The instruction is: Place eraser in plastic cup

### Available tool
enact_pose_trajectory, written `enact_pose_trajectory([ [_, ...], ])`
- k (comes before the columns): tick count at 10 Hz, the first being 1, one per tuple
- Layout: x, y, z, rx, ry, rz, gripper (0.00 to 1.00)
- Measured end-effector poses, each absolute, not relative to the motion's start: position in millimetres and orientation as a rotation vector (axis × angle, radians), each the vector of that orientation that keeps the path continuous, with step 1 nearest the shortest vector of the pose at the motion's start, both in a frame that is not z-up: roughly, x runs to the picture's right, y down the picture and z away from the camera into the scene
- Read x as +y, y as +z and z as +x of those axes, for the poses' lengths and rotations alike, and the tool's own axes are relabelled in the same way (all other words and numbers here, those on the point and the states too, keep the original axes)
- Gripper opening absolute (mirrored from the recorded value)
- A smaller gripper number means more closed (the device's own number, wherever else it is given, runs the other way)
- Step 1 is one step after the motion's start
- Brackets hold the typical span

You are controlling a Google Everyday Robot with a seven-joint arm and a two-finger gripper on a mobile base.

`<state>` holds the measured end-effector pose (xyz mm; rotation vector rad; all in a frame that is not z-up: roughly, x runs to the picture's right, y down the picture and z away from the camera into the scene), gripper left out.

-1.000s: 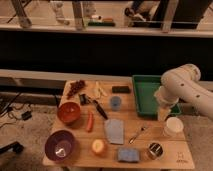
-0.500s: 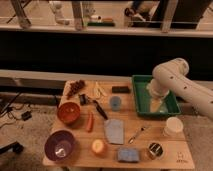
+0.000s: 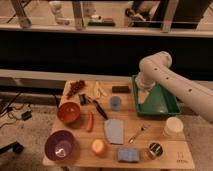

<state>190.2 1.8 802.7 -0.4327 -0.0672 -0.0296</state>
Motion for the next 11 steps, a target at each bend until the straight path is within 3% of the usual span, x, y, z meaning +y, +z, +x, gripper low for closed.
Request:
enact_pose_trajectory([
  [5, -23, 833, 164, -0.176, 0.001, -0.463, 0.8],
  [11, -24, 837, 165, -0.174, 0.012, -0.449, 0.8],
])
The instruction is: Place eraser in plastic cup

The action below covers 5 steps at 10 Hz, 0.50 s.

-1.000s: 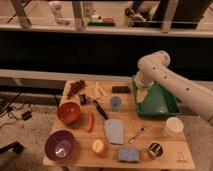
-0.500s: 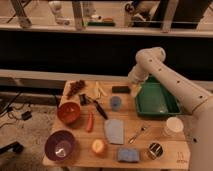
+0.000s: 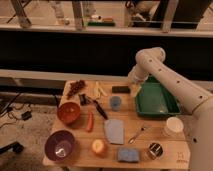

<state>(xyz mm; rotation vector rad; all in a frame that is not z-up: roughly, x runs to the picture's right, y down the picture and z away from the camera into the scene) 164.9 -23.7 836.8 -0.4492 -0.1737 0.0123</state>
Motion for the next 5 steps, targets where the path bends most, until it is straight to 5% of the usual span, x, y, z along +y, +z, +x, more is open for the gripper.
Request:
enact_pose_trajectory([
  [5, -49, 867, 151, -0.183, 0.004, -0.392, 0.8],
])
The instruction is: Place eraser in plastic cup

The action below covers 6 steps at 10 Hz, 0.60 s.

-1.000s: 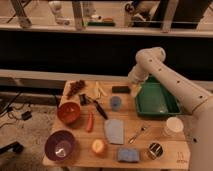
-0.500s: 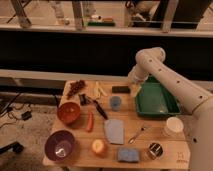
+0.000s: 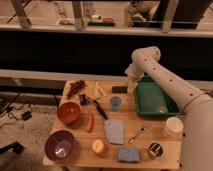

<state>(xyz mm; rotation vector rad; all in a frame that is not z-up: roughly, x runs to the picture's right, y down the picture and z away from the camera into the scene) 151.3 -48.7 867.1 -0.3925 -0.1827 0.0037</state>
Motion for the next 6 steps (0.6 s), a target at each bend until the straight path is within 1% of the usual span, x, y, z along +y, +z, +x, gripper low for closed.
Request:
enact_pose_trajectory([
  [2, -50, 878, 143, -0.196, -0.001, -0.393, 0.8],
  [6, -51, 914, 141, -0.232, -0.016, -0.403, 0.8],
])
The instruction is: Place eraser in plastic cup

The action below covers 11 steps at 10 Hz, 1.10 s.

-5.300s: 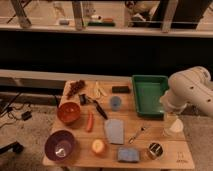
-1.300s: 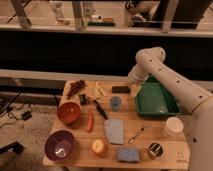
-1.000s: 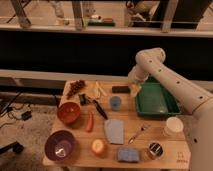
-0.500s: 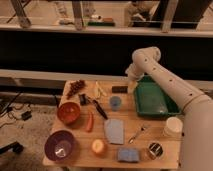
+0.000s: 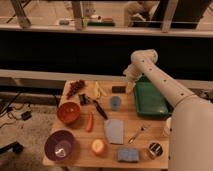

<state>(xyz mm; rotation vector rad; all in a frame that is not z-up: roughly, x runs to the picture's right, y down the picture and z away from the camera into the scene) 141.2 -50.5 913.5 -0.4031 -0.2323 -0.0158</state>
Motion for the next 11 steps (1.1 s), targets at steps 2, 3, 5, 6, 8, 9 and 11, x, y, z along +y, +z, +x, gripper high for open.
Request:
enact_pose_trajectory([
  [2, -52, 924, 133, -0.247, -0.028, -0.403, 0.8],
  [3, -52, 931, 132, -0.248, -0.03, -0.404, 0.8],
  [5, -51, 943, 121, -0.258, -0.041, -0.412, 0.8],
  [6, -49, 948, 117, -0.264, -0.04, -0.417, 0.8],
  [8, -36, 964, 121, -0.269, -0.024, -0.44, 0.8],
  [9, -34, 966, 119, -0.275, -0.018, -0.448, 0.8],
  [11, -28, 973, 118, -0.283, -0.006, -0.472, 0.8],
])
